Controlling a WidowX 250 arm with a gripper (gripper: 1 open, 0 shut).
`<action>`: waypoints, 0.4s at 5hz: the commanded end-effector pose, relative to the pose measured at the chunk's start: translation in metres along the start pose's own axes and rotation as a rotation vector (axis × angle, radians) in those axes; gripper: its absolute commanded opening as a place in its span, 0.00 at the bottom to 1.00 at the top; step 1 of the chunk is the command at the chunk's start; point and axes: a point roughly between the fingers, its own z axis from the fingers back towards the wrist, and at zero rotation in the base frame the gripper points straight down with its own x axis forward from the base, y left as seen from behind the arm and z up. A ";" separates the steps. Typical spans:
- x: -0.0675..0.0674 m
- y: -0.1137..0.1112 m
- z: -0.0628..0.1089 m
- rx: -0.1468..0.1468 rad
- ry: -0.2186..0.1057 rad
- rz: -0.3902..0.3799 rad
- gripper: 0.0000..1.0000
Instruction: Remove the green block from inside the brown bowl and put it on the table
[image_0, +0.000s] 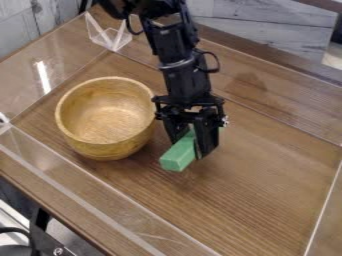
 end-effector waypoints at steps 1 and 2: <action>0.009 0.001 0.014 0.004 -0.052 -0.010 0.00; 0.010 0.001 0.014 0.000 -0.051 -0.009 0.00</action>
